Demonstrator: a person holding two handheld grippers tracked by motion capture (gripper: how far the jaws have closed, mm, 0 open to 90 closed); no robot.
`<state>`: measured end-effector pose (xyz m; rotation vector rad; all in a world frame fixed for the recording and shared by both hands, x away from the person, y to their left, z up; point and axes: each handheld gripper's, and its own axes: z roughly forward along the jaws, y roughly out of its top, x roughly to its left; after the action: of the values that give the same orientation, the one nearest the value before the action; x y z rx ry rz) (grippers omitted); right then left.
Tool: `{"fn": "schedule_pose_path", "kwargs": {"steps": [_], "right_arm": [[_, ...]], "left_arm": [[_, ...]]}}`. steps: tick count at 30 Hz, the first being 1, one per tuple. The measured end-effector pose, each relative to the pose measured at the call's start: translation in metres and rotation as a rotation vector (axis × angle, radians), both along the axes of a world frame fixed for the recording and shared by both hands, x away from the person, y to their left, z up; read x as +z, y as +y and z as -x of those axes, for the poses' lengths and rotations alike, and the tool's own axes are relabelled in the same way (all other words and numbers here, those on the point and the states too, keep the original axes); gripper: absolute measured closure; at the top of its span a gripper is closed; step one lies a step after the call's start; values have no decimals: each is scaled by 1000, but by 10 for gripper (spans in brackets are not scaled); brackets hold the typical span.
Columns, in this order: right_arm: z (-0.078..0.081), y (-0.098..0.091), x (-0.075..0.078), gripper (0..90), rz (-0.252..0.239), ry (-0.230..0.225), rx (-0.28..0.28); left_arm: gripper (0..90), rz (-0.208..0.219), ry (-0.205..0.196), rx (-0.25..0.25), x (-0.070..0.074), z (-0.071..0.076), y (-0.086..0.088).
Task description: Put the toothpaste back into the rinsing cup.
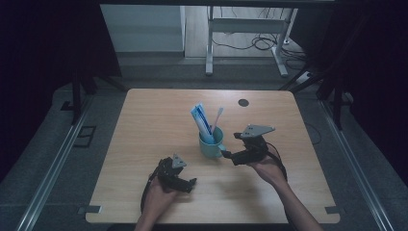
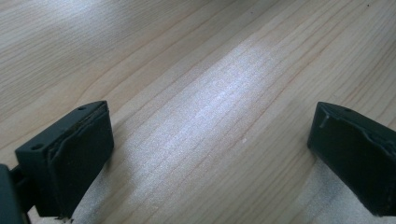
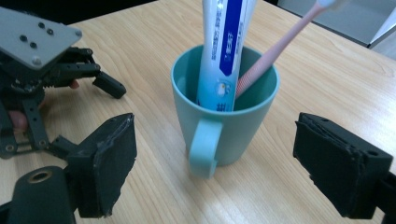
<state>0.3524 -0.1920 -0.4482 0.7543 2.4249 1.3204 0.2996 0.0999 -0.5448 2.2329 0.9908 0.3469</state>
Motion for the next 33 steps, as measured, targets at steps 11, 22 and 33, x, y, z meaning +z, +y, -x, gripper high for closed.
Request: {"fn": "schedule_pose_path", "kwargs": {"steps": [11, 22, 33], "right_arm": [[5, -17, -4, 117, 12, 7, -23], [11, -34, -11, 98, 34, 13, -49], [17, -51, -18, 93, 48, 15, -84]], "left_arm": [[3, 0, 0, 0, 0, 0, 0], [3, 0, -1, 0, 0, 0, 0], [3, -1, 0, 0, 0, 0, 0]]}}
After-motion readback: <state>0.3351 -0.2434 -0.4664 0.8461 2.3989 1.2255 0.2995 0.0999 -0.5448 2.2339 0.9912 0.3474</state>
